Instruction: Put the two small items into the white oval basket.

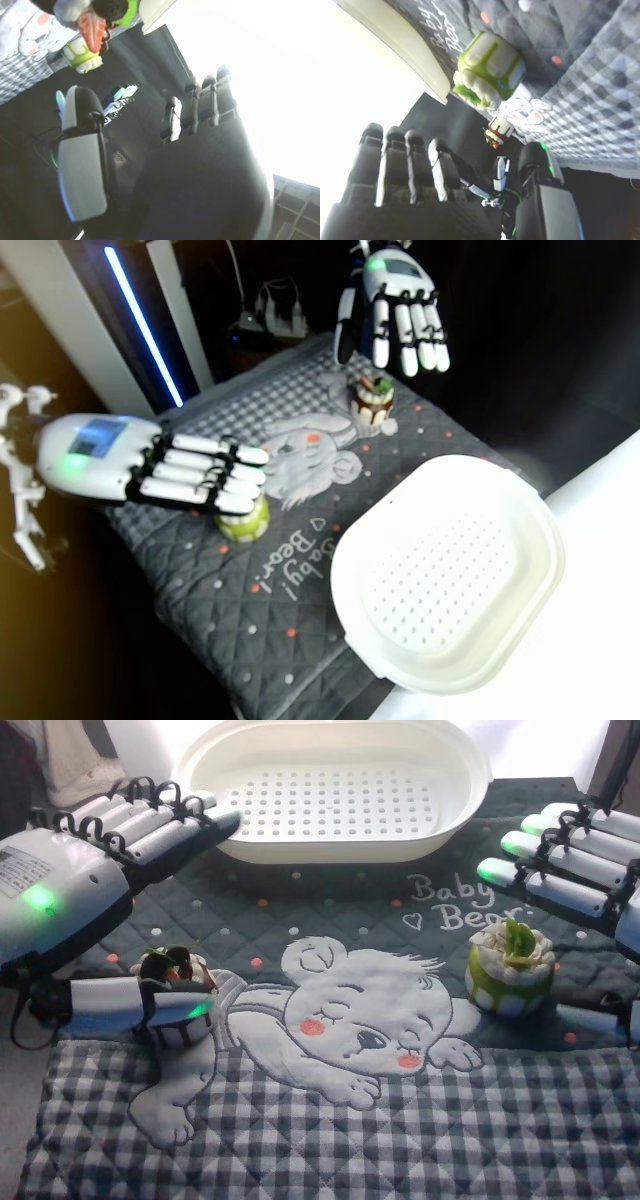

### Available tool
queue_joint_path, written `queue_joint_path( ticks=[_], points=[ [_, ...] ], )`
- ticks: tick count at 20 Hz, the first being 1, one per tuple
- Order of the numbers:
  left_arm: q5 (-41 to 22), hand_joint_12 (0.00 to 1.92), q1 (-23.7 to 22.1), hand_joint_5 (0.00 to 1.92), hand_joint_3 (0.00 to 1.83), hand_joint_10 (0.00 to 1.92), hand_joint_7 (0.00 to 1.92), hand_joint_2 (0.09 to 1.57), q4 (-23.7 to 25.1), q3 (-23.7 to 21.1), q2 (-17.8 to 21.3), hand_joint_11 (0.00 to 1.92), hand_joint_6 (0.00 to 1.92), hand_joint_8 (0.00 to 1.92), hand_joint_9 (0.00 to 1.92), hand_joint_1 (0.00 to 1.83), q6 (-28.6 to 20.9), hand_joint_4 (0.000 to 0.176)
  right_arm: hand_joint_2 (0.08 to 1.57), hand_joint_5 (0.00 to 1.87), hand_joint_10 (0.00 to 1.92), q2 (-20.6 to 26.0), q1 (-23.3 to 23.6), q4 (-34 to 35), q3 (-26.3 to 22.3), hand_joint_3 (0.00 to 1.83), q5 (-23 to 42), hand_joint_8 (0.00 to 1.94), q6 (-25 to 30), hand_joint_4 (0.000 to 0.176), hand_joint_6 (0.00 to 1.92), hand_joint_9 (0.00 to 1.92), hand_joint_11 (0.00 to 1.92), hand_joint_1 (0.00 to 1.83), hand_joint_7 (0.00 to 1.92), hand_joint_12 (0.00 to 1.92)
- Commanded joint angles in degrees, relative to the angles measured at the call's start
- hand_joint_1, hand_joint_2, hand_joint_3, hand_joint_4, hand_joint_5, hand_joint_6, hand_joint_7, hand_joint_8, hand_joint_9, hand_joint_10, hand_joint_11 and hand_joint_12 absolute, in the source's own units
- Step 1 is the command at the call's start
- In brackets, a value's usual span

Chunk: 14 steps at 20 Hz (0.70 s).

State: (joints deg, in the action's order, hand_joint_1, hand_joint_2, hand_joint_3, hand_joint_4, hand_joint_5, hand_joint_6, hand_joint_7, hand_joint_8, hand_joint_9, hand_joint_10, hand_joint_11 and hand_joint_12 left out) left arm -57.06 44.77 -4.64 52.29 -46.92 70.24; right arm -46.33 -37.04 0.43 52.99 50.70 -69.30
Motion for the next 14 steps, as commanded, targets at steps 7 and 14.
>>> queue_joint_path(
  ticks=[7, 14],
  points=[
    [-4.9, 0.96, 1.5, 0.06, 0.0, 0.02, 0.03, 1.09, -2.4, 0.6, -1.5, 0.0, 0.0, 0.0, 0.06, 0.57, -0.2, 0.066, 1.18, 0.0, 0.0, -2.4, 0.5, 1.6, 2.0, 0.01, 6.2, 0.0, -0.2, 0.074, 0.0, 0.0, 0.0, 0.61, 0.0, 0.0],
    [-1.6, 1.42, 4.4, 0.18, 0.0, 0.07, 0.22, 1.1, -8.4, 3.4, -5.7, 0.0, 0.02, 0.03, 0.26, 0.73, -1.0, 0.058, 1.15, 0.0, 0.01, -6.2, 0.5, 4.7, 5.3, 0.0, 3.7, 0.0, -0.2, 0.055, 0.0, 0.03, 0.02, 0.74, 0.0, 0.01]
  ],
)
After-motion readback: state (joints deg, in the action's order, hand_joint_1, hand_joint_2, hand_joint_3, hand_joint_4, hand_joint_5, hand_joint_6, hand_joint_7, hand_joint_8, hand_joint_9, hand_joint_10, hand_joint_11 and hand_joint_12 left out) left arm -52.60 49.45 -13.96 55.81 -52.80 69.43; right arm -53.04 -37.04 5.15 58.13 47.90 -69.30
